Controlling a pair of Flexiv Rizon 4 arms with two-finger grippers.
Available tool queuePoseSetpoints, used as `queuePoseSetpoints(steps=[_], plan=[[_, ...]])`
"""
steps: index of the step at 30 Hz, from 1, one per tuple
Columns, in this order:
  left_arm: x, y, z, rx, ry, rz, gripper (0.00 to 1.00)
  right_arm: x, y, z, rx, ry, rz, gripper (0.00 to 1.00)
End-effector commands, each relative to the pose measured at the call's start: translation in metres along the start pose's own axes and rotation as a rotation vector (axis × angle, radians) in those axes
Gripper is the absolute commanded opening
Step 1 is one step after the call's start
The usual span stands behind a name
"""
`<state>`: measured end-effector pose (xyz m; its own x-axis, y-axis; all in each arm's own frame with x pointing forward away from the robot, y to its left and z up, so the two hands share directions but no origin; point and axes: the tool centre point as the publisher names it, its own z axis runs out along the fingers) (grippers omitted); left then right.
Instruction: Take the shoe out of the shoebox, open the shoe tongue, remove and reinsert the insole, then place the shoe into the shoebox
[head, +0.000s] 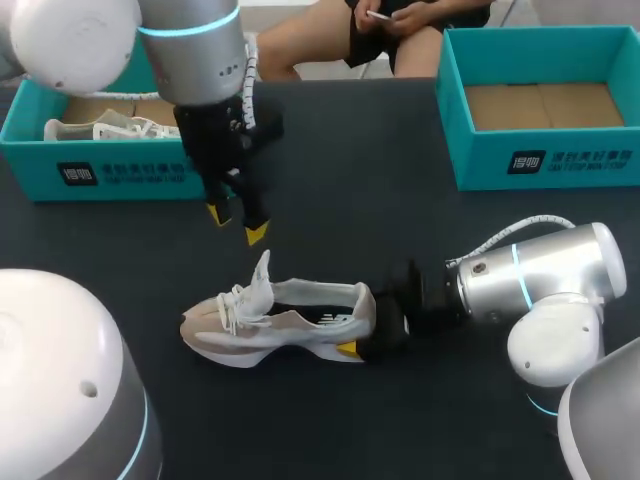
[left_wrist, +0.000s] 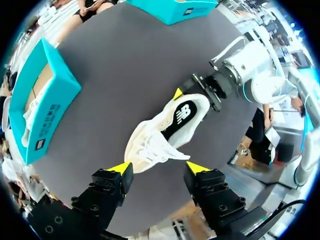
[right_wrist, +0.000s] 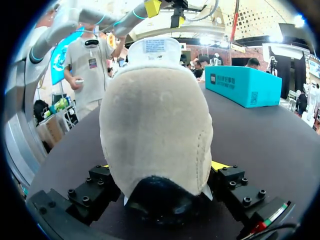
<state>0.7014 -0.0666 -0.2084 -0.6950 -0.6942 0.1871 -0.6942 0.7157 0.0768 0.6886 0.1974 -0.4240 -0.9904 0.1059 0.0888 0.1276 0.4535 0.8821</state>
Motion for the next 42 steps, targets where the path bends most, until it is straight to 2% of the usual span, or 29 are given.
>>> queuePoseSetpoints(steps=[1,2,4,8,24,25,27,28,34,42], plan=[[0.015,-0.011,-0.014,-0.095,-0.150,0.928,0.31,0.000,-0.002,0.005,0.004,-0.002,0.001,0.00],[0.017,-0.011,-0.015,-0.091,-0.163,0.970,0.24,0.000,-0.002,0.005,0.004,-0.002,0.001,0.00],[0.023,-0.013,-0.016,-0.077,-0.178,1.033,0.00,0.000,-0.002,0.005,0.004,-0.002,0.001,0.00],[0.031,-0.021,-0.014,-0.055,-0.170,1.088,0.00,0.000,-0.002,0.005,0.004,-0.002,0.001,0.00],[0.031,-0.021,-0.014,-0.055,-0.170,1.088,0.00,0.000,-0.002,0.005,0.004,-0.002,0.001,0.00],[0.034,-0.021,-0.006,-0.010,-0.142,1.082,0.00,0.000,-0.002,0.005,0.004,-0.002,0.001,0.00],[0.036,-0.022,0.006,-0.001,-0.121,1.060,0.00,0.000,-0.002,0.005,0.004,-0.002,0.001,0.00],[0.038,-0.023,0.013,0.041,-0.098,1.053,0.00,0.000,-0.002,0.005,0.004,-0.002,0.001,0.00],[0.050,-0.027,0.044,0.089,-0.064,1.018,0.00,0.000,-0.002,0.005,0.004,-0.002,0.001,0.00],[0.060,-0.040,0.076,0.083,-0.014,0.981,0.00,0.000,-0.002,0.005,0.004,-0.002,0.001,0.00]])
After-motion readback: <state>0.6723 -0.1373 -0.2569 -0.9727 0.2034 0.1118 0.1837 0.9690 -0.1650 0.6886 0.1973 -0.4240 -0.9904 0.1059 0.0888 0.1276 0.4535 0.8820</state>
